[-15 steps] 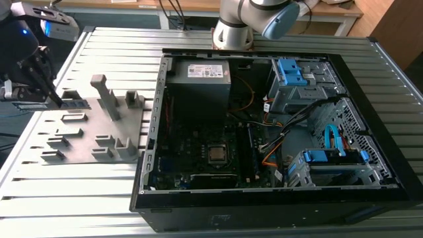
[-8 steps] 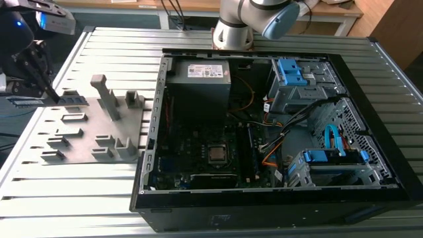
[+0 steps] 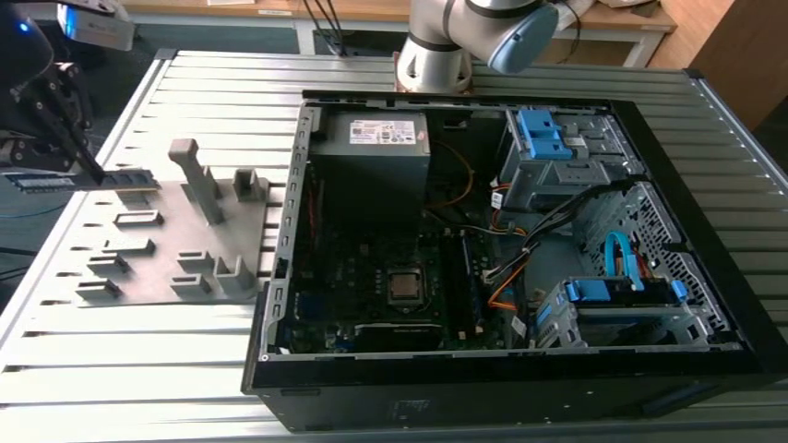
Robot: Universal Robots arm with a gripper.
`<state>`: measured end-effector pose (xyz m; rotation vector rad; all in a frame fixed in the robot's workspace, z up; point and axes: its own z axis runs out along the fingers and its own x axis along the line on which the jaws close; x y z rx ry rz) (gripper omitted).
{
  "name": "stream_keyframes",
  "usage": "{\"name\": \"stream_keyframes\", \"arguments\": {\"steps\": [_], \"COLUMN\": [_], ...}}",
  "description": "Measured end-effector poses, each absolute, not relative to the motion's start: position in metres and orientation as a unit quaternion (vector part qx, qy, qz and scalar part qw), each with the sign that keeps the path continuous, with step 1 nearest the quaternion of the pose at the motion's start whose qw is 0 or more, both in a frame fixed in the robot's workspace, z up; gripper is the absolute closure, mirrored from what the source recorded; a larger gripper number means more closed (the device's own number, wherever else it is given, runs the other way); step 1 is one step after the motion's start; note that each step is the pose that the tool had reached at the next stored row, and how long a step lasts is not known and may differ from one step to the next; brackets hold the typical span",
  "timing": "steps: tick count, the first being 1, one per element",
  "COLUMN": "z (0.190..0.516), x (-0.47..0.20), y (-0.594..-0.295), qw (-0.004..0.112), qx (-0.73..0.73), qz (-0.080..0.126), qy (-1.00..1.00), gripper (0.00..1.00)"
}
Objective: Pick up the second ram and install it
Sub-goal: 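Pick up the second ram and move it above second insertion slot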
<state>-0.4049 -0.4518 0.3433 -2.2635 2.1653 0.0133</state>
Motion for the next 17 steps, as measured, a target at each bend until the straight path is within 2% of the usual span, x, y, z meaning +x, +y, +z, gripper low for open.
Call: {"name": "stream_keyframes", "arguments": {"steps": [17], "z": [0.380], "x": [-0.405], "y": [-0.452], "qw": [0.005], "qx": [-0.723], "qz": [0.004], "qy": [0.691], "gripper": [0.86]}}
